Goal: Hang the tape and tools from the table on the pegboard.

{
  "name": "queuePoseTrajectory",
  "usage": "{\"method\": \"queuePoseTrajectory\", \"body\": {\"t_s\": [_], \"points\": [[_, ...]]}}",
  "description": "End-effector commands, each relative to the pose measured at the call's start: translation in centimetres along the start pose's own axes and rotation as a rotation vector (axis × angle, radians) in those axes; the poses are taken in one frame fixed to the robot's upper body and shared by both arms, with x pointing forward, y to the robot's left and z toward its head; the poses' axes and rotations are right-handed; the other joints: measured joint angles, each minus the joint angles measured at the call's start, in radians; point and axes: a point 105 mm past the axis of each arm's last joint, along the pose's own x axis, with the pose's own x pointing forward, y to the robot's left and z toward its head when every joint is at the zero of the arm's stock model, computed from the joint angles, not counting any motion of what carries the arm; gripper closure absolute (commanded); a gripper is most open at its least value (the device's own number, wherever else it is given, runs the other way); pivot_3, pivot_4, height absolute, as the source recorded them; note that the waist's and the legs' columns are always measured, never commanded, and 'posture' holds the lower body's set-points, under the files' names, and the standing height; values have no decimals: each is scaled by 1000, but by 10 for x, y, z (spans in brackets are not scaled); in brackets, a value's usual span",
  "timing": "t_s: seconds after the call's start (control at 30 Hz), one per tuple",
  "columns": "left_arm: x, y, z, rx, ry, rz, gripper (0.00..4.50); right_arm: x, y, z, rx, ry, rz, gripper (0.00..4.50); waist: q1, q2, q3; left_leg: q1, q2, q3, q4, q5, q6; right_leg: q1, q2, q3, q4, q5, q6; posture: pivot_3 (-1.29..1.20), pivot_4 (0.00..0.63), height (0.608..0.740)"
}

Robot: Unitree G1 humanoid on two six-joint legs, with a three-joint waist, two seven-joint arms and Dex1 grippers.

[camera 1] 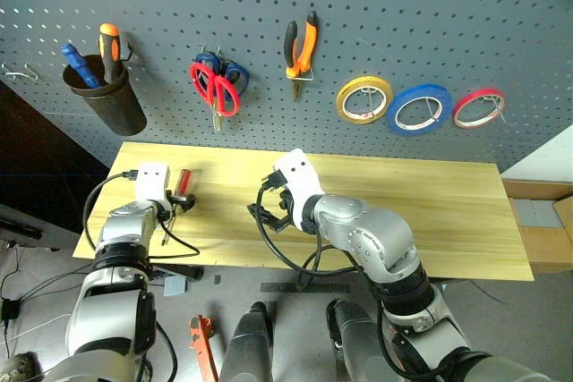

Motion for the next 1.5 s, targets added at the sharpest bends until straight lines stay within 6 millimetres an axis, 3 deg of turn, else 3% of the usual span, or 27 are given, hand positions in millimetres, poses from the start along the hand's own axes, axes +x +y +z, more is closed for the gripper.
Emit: {"method": "queuePoseTrajectory", "body": {"t_s": [0.03, 0.1, 0.17, 0.47, 0.63, 0.8, 0.93, 1.03, 1.23, 1.5], "points": [[5, -4, 1, 21, -1, 2, 44, -8, 8, 17, -68, -63, 20, 0, -2, 0, 1, 0, 0, 0, 0, 0, 0, 0, 0, 0, 0, 0, 0, -151, 348, 740], [6, -3, 1, 19, -2, 16, 44, -10, 8, 18, -85, -64, 18, 0, -5, 0, 1, 0, 0, 0, 0, 0, 0, 0, 0, 0, 0, 0, 0, -160, 347, 740], [7, 0, 1, 19, -4, 32, 584, -11, 7, 19, -108, -68, 13, 0, -7, 0, 1, 0, 0, 0, -1, 0, 0, 0, 0, 0, 0, 0, 0, -167, 342, 740], [0, 19, -15, -29, -4, 89, 3638, -11, -1, 33, -213, -112, -21, 0, -31, 0, 1, 0, 0, 1, -1, 0, 0, -1, 0, 1, 0, 0, 0, -159, 306, 740], [-7, 22, -13, -93, -67, 106, 3686, -10, -5, 40, -261, -137, -34, 0, -31, -1, 0, 0, 1, 0, -1, 0, 0, -1, 0, 1, 1, 0, 0, -149, 282, 740], [-33, 7, 13, -54, -296, 74, 3686, -18, -5, 49, -298, -179, 11, 0, -27, -3, -1, 0, 1, 1, -1, 0, -1, -1, -4, 1, 0, 0, 0, -132, 260, 740], [-90, -9, 45, 105, -617, 94, 3686, -48, -4, 65, -412, -290, 127, 0, -17, -4, -2, -3, 0, 0, -1, 0, -2, -2, -12, 0, -2, 0, -1, -113, 243, 740], [-123, -19, 60, 212, -749, 129, 3687, -64, -14, 72, -448, -348, 147, 0, -1, -4, -4, -2, -1, 1, -2, 0, -2, -2, -13, -1, -3, 0, 0, -86, 226, 740], [-173, -39, 111, 324, -1016, 114, 3687, -88, -15, 84, -462, -379, 278, 0, 7, -7, -8, -1, -2, 0, -2, 0, -2, 0, -9, -2, -1, 0, 0, -44, 197, 740], [-221, -4, 198, 271, -1269, 232, 3687, -93, -20, 101, -466, -422, 260, 0, 7, -10, -13, -1, -3, 0, 0, 0, -3, 0, -3, -2, 0, 0, 0, -50, 182, 740]]}}
